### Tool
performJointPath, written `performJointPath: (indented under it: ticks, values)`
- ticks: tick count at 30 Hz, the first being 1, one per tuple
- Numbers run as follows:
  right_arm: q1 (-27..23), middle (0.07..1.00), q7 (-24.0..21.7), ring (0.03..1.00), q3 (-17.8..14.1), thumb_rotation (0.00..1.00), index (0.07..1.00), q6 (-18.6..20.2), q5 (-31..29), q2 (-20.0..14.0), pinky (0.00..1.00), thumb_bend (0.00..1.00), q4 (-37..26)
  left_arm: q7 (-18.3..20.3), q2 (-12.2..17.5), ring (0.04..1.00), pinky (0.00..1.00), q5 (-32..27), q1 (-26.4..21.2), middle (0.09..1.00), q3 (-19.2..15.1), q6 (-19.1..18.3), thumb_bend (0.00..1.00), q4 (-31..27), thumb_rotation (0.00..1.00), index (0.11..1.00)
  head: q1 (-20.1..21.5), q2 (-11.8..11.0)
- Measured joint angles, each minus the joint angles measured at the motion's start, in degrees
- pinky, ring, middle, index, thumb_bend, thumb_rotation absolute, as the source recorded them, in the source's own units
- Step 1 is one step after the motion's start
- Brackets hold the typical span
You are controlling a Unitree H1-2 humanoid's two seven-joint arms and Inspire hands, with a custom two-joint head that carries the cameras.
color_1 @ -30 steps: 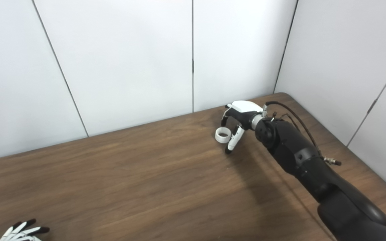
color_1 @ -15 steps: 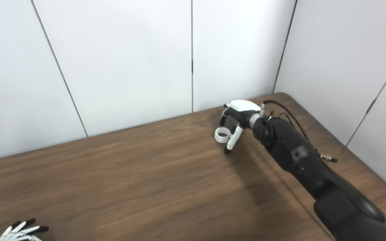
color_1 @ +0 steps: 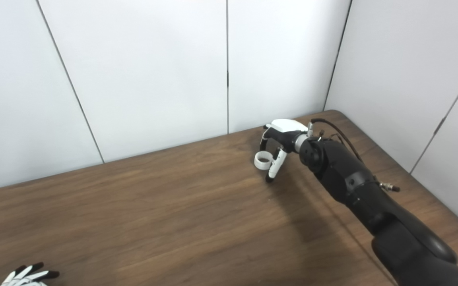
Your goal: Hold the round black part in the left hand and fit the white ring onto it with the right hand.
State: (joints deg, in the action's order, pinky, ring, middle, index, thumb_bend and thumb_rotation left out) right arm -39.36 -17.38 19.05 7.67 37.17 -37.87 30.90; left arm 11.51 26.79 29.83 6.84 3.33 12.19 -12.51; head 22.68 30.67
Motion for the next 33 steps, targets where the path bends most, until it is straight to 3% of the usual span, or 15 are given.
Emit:
performJointPath:
  ticks: [18, 19, 21, 33]
  values:
    - [0.0, 0.958, 1.2, 1.000, 0.2, 0.19, 0.580, -1.3, 0.3, 0.2, 0.91, 0.80, 0.1, 0.1, -0.5, 0.944, 1.00, 0.0, 0.1, 0.816, 0.0, -0.4, 0.51, -0.5, 0.04, 0.480, -0.4, 0.4]
    - [0.1, 0.956, 1.3, 1.000, 0.2, 0.16, 0.528, -1.3, 0.3, 0.2, 0.91, 0.64, 0.0, 0.1, -0.5, 0.941, 1.00, 0.0, 0.1, 0.814, 0.0, -0.3, 0.51, -0.5, 0.04, 0.480, -0.4, 0.4]
    - [0.1, 0.953, 1.3, 1.000, 0.1, 0.15, 0.500, -1.5, 0.2, 0.3, 0.92, 0.55, 0.0, 0.1, -0.5, 0.940, 1.00, 0.0, 0.1, 0.814, 0.0, -0.2, 0.51, -0.5, 0.04, 0.480, -0.4, 0.4]
    - [0.1, 0.949, 2.0, 0.998, 0.1, 0.13, 0.489, -3.1, 0.1, 0.9, 0.92, 0.52, -0.1, 0.0, -0.5, 0.940, 1.00, 0.0, 0.2, 0.815, -0.1, -0.1, 0.51, -0.5, 0.04, 0.480, -0.1, 0.4]
